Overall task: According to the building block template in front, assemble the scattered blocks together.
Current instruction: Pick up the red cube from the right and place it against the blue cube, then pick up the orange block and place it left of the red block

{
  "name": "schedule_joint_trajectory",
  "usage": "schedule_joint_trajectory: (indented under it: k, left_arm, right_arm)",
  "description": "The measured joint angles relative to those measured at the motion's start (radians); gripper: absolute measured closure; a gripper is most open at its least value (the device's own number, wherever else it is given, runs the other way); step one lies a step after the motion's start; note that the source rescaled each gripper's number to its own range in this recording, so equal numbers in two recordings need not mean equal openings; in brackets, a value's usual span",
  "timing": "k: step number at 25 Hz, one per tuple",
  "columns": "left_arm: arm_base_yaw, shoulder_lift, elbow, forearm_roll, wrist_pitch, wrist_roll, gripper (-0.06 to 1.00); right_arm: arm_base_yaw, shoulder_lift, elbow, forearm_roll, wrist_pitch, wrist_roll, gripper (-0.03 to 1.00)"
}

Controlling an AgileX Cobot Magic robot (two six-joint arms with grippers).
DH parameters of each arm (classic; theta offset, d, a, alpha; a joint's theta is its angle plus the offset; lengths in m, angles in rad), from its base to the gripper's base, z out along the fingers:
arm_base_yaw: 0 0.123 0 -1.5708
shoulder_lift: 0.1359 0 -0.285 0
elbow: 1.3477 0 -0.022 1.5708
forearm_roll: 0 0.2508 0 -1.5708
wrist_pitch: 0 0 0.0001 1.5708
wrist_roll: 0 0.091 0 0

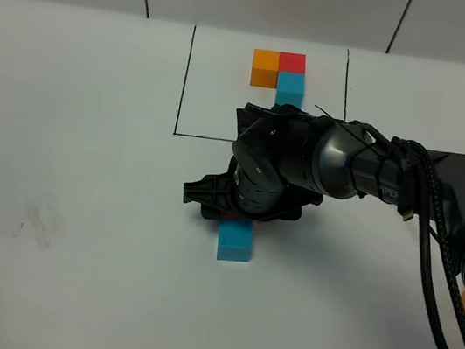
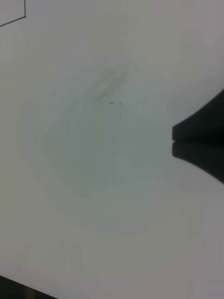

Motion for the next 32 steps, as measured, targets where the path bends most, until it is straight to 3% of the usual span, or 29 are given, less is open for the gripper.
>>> schedule_joint_trajectory:
  k: [3, 5, 25, 32]
  left_arm:
    - [0.000, 0.000, 0.000, 0.000, 0.000, 0.000, 0.94]
    - [0.000, 0.000, 0.000, 0.000, 0.000, 0.000, 0.94]
    - [0.000, 0.000, 0.000, 0.000, 0.000, -0.001, 0.94]
    - [0.000, 0.000, 0.000, 0.000, 0.000, -0.003, 0.94]
  right_arm:
    - [0.000, 0.000, 0.000, 0.005, 0.000, 0.007, 0.03]
    - [0.000, 0.000, 0.000, 0.007, -0.001, 0.007, 0.00]
    - [0.000, -0.046, 0.005, -0.010, 0.024, -0.001, 0.03]
    - [0.000, -0.074, -0.073, -0.054, 0.161, -0.001, 0.03]
